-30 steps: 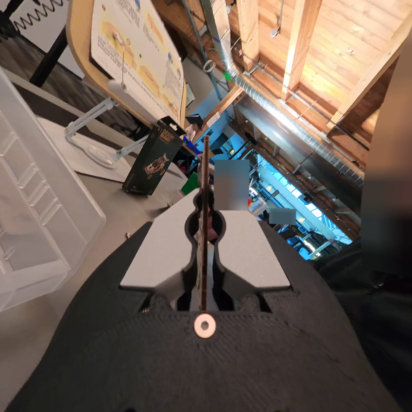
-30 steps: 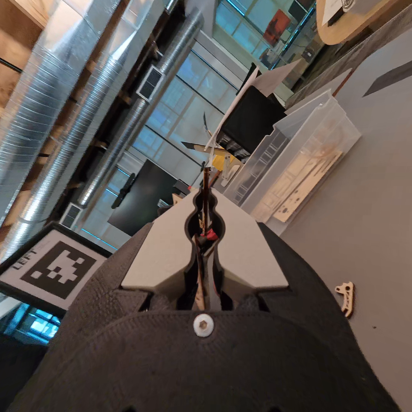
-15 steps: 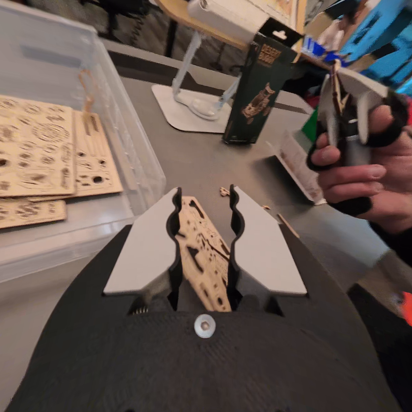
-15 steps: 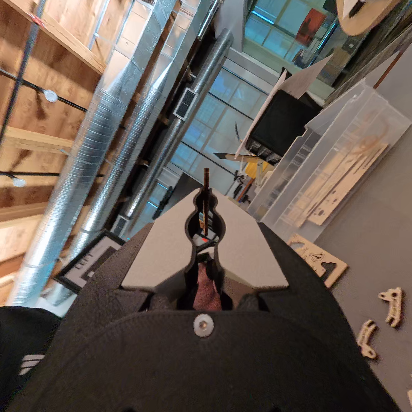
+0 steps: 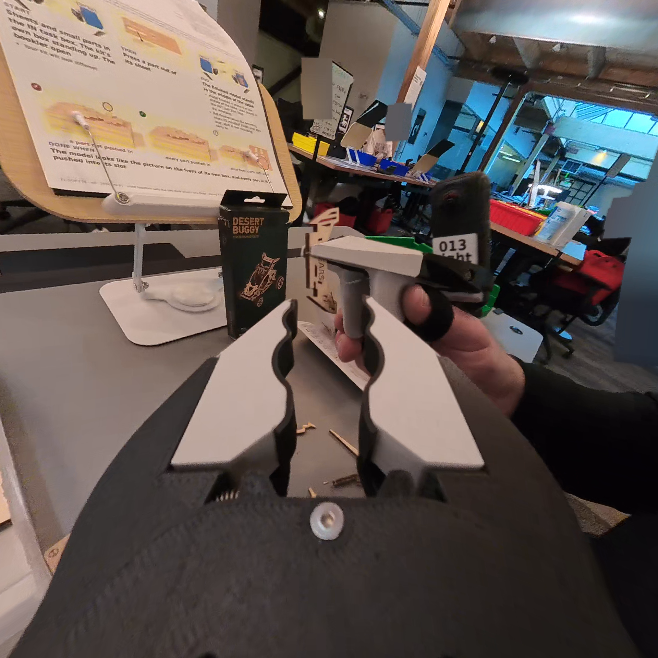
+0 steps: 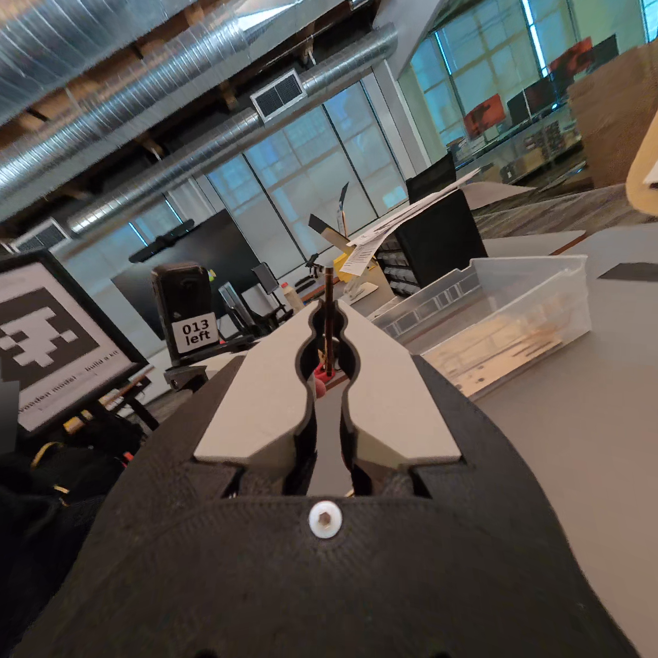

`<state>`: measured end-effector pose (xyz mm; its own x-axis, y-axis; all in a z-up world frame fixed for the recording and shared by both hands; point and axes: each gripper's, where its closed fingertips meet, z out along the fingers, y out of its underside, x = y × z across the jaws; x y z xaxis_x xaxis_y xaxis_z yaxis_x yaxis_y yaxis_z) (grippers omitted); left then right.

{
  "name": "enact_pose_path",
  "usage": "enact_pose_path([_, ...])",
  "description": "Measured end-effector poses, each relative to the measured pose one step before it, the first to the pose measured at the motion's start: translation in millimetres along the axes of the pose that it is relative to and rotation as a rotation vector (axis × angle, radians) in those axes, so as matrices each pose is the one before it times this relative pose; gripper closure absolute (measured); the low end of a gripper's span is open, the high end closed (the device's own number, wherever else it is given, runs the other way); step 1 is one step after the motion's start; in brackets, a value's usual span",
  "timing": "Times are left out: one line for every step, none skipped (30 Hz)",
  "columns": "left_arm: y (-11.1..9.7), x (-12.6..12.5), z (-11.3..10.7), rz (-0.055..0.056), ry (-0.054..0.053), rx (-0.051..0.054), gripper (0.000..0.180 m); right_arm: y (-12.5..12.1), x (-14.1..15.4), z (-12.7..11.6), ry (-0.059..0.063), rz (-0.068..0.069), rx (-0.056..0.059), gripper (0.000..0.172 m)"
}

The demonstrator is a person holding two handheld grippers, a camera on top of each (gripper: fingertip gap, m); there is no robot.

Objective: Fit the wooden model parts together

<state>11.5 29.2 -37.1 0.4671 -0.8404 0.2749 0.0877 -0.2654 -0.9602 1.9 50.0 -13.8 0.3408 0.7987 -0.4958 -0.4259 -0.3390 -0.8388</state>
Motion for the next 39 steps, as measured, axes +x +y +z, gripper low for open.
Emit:
enact_pose_path([0.32, 0.41, 1.44, 0.0128, -0.0134, -0.004, 0.15, -0.38, -1.29, 0.11, 0.0079, -0.0221, -0.0009, 0.171])
enact_pose_path([-0.25, -0.72, 0.16, 0.0171, -0.021, -0.0001, 0.153, -0.41, -0.22, 0.01, 0.0111, -0.0203, -0.0003, 0.171])
enact_pose_path([-0.13, -1.36, -0.43, 0.0169, -0.0236, 0.0006, 0.157, 0.15, -0.04, -0.17, 0.0081, -0.0161, -0.0023, 0.171])
enact_pose_path([0.29, -0.33, -0.24, 0.0128, -0.0132, -0.0041, 0.16, -0.02, 0.1, -0.12, 0.0046, -0.007, -0.001, 0.171])
enact_pose_path([1.18, -0.07, 0.32, 0.0061, -0.0093, -0.0109, 0.164, -0.22, 0.03, -0.02, 0.0027, -0.0026, 0.0016, 0.171])
enact_pose_path([0.98, -0.99, 0.26, 0.0035, -0.0144, -0.0102, 0.168, 0.36, 0.31, 0.15, 0.0038, -0.0049, -0.001, 0.171])
enact_pose_path([-0.04, -0.75, 0.28, 0.0045, -0.0124, -0.0026, 0.169, 0.69, 0.45, 0.48, 0.005, -0.0075, -0.0034, 0.171])
enact_pose_path([0.08, -0.13, 0.36, 0.0016, -0.0082, -0.0046, 0.169, 0.34, 0.27, 0.32, 0.0047, -0.0048, -0.0001, 0.171])
enact_pose_path([0.03, -0.36, 0.3, 0.002, -0.0078, -0.0047, 0.169, -0.15, -0.07, 0.28, 0.0013, -0.001, 0.0017, 0.171])
enact_pose_path([0.33, -0.69, 0.05, 0.0027, -0.0077, -0.0056, 0.17, -0.05, 0.04, 0.31, 0.0004, 0.0013, 0.0005, 0.171])
enact_pose_path([0.46, -0.2, 0.39, -0.0025, -0.0015, -0.005, 0.171, -0.06, 0.48, 0.19, 0.0018, 0.0013, -0.0003, 0.171])
enact_pose_path([-0.31, 0.23, 0.02, -0.006, 0.0041, 0.0012, 0.171, -0.26, 0.26, 0.19, 0.0, 0.0014, 0.0008, 0.171])
enact_pose_path([-0.4, 0.48, -0.27, -0.0085, 0.008, 0.003, 0.172, -0.67, 0.17, -0.19, -0.002, 0.0065, 0.0026, 0.171])
enact_pose_path([0.03, -0.33, -0.73, -0.0063, 0.0041, 0.0007, 0.177, -0.73, 1.21, -0.29, 0.0028, 0.0081, 0.002, 0.171])
enact_pose_path([-1.12, -2.5, -1.21, 0.0011, -0.0137, 0.0112, 0.18, -0.16, 1.59, -0.31, 0.0054, 0.0049, -0.0011, 0.171])
enact_pose_path([-0.96, -0.8, -1.11, -0.0019, -0.0002, 0.0084, 0.18, -0.22, 0.92, -0.24, -0.0014, 0.0086, 0.0012, 0.171])
enact_pose_path([0.09, 0.86, -0.2, -0.0075, 0.0128, 0.0002, 0.18, 0.06, 0.52, -0.3, -0.0047, 0.0141, 0.0029, 0.171])
enact_pose_path([1.19, 1.1, 0.58, -0.0094, 0.0144, -0.0068, 0.18, 0.47, 0.93, -0.15, -0.0008, 0.0092, 0.0012, 0.171])
enact_pose_path([0.3, 0.57, 0.2, -0.0028, 0.0067, 0.0012, 0.18, 0.94, 1.03, 0.04, 0.0022, 0.0016, -0.0014, 0.171])
enact_pose_path([-1.12, -1.16, -0.77, 0.0058, -0.0123, 0.0108, 0.18, 1.0, 1.01, -0.02, 0.0034, -0.0003, -0.0015, 0.171])
enact_pose_path([-1.27, -0.08, -0.57, 0.0041, -0.0051, 0.0076, 0.178, 0.41, 0.43, -0.01, -0.0002, 0.0029, 0.001, 0.171])
enact_pose_path([0.27, 1.28, 0.52, -0.0033, 0.0081, -0.0041, 0.174, 0.44, 0.03, -0.03, -0.0032, 0.006, 0.0006, 0.171])
enact_pose_path([2.04, -1.09, 1.24, -0.0044, -0.0035, -0.0132, 0.167, 0.17, 0.14, -0.03, -0.0024, 0.0061, 0.0016, 0.171])
enact_pose_path([2.37, -2.71, 1.29, -0.0009, -0.0143, -0.0126, 0.159, -0.07, -0.36, -0.01, -0.0095, 0.0148, 0.0034, 0.171])
enact_pose_path([1.79, -2.09, 1.21, -0.005, -0.0087, -0.0067, 0.153, -0.55, -1.44, 0.13, -0.0236, 0.0384, 0.0069, 0.171])
enact_pose_path([1.16, 1.03, 1.12, -0.0133, 0.014, -0.0041, 0.152, -1.08, -0.55, -0.18, -0.0265, 0.0578, 0.0121, 0.171])
enact_pose_path([1.89, 0.81, 1.65, -0.0197, 0.015, -0.009, 0.151, -0.86, 0.66, -0.45, -0.0219, 0.056, 0.0124, 0.171])
enact_pose_path([1.84, 1.03, 1.88, -0.0248, 0.0184, -0.0068, 0.149, -0.12, 0.53, -0.24, -0.0215, 0.0473, 0.007, 0.171])
enact_pose_path([0.24, 2.82, 1.29, -0.0322, 0.0321, 0.0051, 0.152, 0.15, -0.47, -0.17, -0.0255, 0.0479, 0.0062, 0.171])
enact_pose_path([-1.16, 3.95, 0.57, -0.0388, 0.0436, 0.0142, 0.159, -0.1, -0.25, -0.25, -0.0216, 0.0465, 0.0088, 0.171])
enact_pose_path([-1.33, 1.51, 0.36, -0.0441, 0.0316, 0.0148, 0.162, -0.15, 0.41, -0.5, -0.0156, 0.0402, 0.0104, 0.171])
enact_pose_path([-2.19, 1.22, -0.3, -0.0407, 0.0328, 0.0204, 0.165, -0.34, 0.11, -0.67, -0.0176, 0.0379, 0.0114, 0.171])
enact_pose_path([-1.98, 2.15, -0.64, -0.0327, 0.0368, 0.0188, 0.172, -0.47, -0.7, -0.73, -0.0218, 0.0342, 0.0107, 0.171])
enact_pose_path([-0.28, 2.31, -0.2, -0.0293, 0.0349, 0.006, 0.175, -0.15, -0.61, -0.63, -0.0151, 0.0206, 0.0063, 0.171])
enact_pose_path([0.68, 0.89, -0.12, -0.0242, 0.0236, -0.0009, 0.176, 0.36, -0.23, -0.48, -0.0049, 0.0051, 0.002, 0.171])
enact_pose_path([0.1, 0.43, -0.61, -0.0153, 0.017, 0.0057, 0.177, 0.41, -0.89, -0.13, -0.0031, -0.0032, -0.0006, 0.171])
enact_pose_path([-0.54, 1.74, -0.62, -0.0167, 0.0228, 0.0099, 0.177, 0.13, -1.89, 0.19, -0.009, 0.0011, -0.0007, 0.17])
enact_pose_path([-1.94, 3.69, -0.86, -0.0237, 0.0369, 0.0188, 0.178, -0.53, -2.63, 0.17, -0.0149, 0.0087, 0.002, 0.171])
enact_pose_path([-1.36, 1.83, -0.9, -0.0296, 0.0286, 0.0144, 0.178, -0.17, -1.65, 0.42, -0.0095, 0.0097, 0.001, 0.171])
